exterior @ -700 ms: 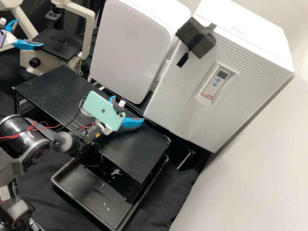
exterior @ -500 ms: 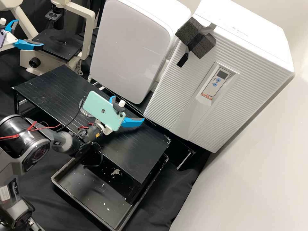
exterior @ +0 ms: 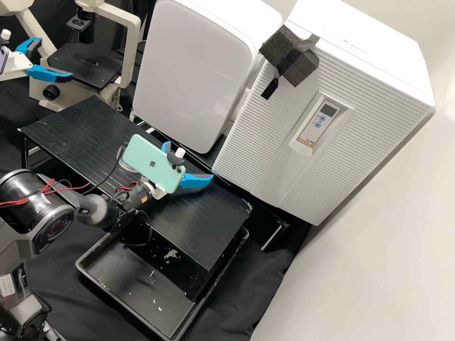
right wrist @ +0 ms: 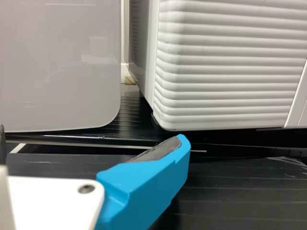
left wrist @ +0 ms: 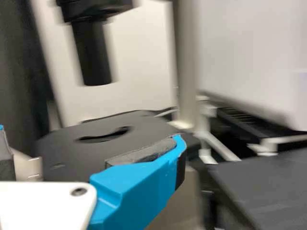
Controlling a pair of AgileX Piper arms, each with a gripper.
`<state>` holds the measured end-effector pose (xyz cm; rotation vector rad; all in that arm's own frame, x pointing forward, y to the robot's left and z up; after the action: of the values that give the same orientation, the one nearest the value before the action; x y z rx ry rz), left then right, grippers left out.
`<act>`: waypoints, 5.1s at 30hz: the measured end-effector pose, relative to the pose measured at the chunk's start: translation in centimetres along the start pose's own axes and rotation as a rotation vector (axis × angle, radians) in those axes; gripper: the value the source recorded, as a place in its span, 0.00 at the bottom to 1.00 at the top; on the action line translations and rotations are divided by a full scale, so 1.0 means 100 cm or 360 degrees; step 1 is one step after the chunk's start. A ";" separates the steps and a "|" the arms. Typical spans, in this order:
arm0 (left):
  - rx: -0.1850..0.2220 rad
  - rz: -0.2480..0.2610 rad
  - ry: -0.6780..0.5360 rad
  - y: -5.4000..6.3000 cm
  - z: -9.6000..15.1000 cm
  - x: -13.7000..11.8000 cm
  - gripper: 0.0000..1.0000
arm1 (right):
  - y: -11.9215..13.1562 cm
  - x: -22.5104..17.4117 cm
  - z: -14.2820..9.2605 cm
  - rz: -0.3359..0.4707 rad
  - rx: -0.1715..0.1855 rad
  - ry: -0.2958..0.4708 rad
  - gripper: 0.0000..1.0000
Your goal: Place the petri dish on the microscope
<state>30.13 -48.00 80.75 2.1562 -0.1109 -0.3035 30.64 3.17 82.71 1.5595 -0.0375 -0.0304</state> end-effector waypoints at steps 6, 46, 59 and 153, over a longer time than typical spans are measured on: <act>0.0011 -0.0020 -0.0403 0.002 0.039 0.000 1.00 | 0.000 0.000 0.000 0.0000 0.0000 0.0000 1.00; 0.0009 -0.0455 -0.1182 -0.052 0.187 0.069 1.00 | 0.000 0.000 0.000 0.0000 0.0000 0.0000 1.00; 0.0014 -0.0476 -0.1221 -0.057 0.207 0.077 1.00 | 0.000 0.000 0.000 0.0000 0.0000 0.0000 1.00; -0.0091 -0.0460 -0.1035 -0.051 0.172 0.065 0.00 | 0.000 0.000 0.000 0.0000 0.0000 0.0000 1.00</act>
<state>31.79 -60.13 66.13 1.9391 -0.1549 -1.1529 30.64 3.17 82.71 1.5595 -0.0375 -0.0304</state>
